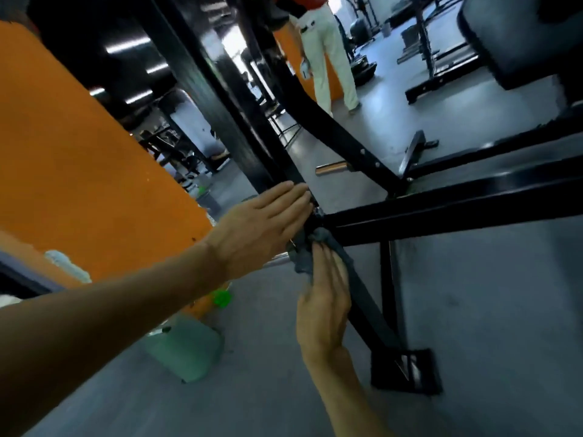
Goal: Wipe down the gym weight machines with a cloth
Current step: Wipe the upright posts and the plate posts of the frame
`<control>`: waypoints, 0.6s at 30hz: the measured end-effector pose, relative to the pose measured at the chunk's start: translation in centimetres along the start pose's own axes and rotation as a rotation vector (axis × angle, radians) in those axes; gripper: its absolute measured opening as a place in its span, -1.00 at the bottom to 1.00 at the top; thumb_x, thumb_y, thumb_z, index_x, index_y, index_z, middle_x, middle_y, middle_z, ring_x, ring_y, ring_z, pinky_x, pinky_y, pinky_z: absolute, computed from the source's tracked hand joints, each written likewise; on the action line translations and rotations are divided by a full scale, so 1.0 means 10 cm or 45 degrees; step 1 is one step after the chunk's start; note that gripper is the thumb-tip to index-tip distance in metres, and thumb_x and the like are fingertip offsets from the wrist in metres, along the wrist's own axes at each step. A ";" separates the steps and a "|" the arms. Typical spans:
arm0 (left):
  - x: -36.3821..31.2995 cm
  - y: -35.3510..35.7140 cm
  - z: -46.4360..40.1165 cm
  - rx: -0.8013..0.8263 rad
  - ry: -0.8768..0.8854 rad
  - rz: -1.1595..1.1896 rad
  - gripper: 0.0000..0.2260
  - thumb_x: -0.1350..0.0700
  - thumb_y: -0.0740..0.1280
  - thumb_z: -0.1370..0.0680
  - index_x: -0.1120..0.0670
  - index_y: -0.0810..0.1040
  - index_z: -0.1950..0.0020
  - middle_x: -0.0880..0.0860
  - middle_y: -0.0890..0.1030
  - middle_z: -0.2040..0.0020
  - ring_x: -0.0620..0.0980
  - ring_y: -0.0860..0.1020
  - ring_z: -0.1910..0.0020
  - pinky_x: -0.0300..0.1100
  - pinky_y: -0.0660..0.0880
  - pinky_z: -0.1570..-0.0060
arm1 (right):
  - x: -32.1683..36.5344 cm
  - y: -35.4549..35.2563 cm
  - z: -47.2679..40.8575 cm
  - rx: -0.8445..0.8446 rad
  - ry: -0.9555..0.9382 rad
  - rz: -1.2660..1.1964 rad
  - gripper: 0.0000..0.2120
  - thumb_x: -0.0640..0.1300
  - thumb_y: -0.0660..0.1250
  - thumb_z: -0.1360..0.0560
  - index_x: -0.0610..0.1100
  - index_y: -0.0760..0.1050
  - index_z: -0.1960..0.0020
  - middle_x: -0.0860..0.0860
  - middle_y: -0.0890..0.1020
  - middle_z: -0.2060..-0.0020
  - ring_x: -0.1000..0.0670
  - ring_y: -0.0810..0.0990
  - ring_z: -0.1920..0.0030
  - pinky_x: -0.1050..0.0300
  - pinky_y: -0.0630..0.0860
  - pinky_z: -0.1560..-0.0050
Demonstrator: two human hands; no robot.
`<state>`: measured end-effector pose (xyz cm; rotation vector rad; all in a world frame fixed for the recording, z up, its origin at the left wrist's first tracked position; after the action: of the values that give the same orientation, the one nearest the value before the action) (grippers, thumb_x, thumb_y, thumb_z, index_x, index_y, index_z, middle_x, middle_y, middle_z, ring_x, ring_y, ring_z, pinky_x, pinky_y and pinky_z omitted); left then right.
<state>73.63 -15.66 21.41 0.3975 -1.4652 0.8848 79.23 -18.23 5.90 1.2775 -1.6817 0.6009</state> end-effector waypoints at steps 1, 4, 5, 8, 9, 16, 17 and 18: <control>-0.06 0.01 -0.06 0.018 0.024 -0.043 -0.42 0.01 0.19 -0.69 0.28 0.14 -0.61 0.28 0.19 -0.60 0.23 0.13 -0.61 0.14 -0.08 -0.60 | -0.15 -0.03 0.06 -0.014 0.067 -0.008 -0.27 -0.55 0.56 -0.21 -0.33 0.52 -0.35 -0.22 0.60 -0.28 -0.24 0.54 -0.34 -0.13 0.52 -0.31; -0.14 0.02 -0.14 0.159 0.018 -0.010 -0.40 -0.04 0.21 -0.67 0.28 0.20 -0.60 0.27 0.26 -0.58 0.23 0.21 -0.58 0.14 0.07 -0.59 | -0.39 -0.05 0.17 -0.109 0.179 0.069 -0.33 -0.58 0.50 -0.29 -0.30 0.50 -0.36 -0.23 0.59 -0.27 -0.20 0.52 -0.36 -0.07 0.48 -0.36; -0.18 0.03 -0.14 0.125 0.014 -0.021 -0.41 -0.03 0.23 -0.66 0.28 0.23 -0.58 0.27 0.29 -0.56 0.24 0.25 -0.57 0.13 0.11 -0.58 | -0.36 -0.05 0.15 -0.143 0.192 0.057 -0.37 -0.57 0.48 -0.32 -0.29 0.51 -0.36 -0.24 0.59 -0.26 -0.20 0.53 -0.35 -0.06 0.48 -0.36; -0.26 0.01 -0.17 0.165 -0.034 -0.009 -0.38 -0.07 0.21 -0.67 0.30 0.21 -0.58 0.31 0.29 -0.56 0.28 0.23 -0.57 0.16 0.08 -0.58 | -0.17 -0.03 0.05 -0.147 0.259 0.028 -0.43 -0.53 0.47 -0.35 -0.29 0.54 -0.34 -0.22 0.61 -0.24 -0.20 0.55 -0.33 -0.03 0.49 -0.32; -0.29 0.02 -0.16 0.196 -0.038 -0.042 -0.38 -0.07 0.18 -0.68 0.30 0.16 -0.59 0.31 0.25 -0.57 0.29 0.18 -0.58 0.18 0.03 -0.59 | -0.15 -0.01 0.08 -0.098 0.237 0.039 -0.40 -0.51 0.49 -0.34 -0.29 0.53 -0.36 -0.21 0.60 -0.27 -0.20 0.54 -0.35 -0.05 0.51 -0.31; -0.34 -0.02 -0.28 0.114 -0.122 0.052 -0.43 0.02 0.44 -0.57 0.35 0.41 -0.44 0.37 0.46 -0.40 0.35 0.39 -0.45 0.24 0.23 -0.52 | -0.45 -0.18 0.05 -0.169 0.577 -0.275 -0.55 -0.42 0.31 -0.57 -0.14 0.50 -0.42 -0.07 0.58 -0.31 -0.02 0.54 -0.33 0.38 0.48 -0.25; -0.33 -0.04 -0.30 0.104 -0.125 0.062 -0.44 0.01 0.43 -0.58 0.37 0.43 -0.42 0.38 0.47 -0.38 0.36 0.41 -0.43 0.24 0.25 -0.51 | -0.45 -0.19 -0.04 -0.198 0.678 -0.387 -0.61 -0.34 0.29 -0.61 -0.12 0.51 -0.41 -0.04 0.60 -0.28 0.01 0.56 -0.29 0.49 0.45 -0.16; -0.33 -0.04 -0.30 0.101 -0.126 0.061 -0.45 0.01 0.39 -0.59 0.38 0.43 -0.41 0.39 0.48 -0.37 0.37 0.42 -0.42 0.25 0.25 -0.51 | -0.45 -0.18 -0.12 -0.211 0.724 -0.459 -0.65 -0.29 0.29 -0.63 -0.13 0.51 -0.40 -0.04 0.62 -0.25 0.01 0.58 -0.25 0.46 0.47 -0.13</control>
<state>76.39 -14.61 18.05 0.4720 -1.5391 0.9758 81.56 -15.66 2.27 1.1179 -0.9845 0.5284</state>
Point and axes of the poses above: each hand's wrist, its own z-axis away from the middle knuckle, its own y-axis out of the palm, x = y × z, the point moved 5 cm from there along -z, towards the middle knuckle
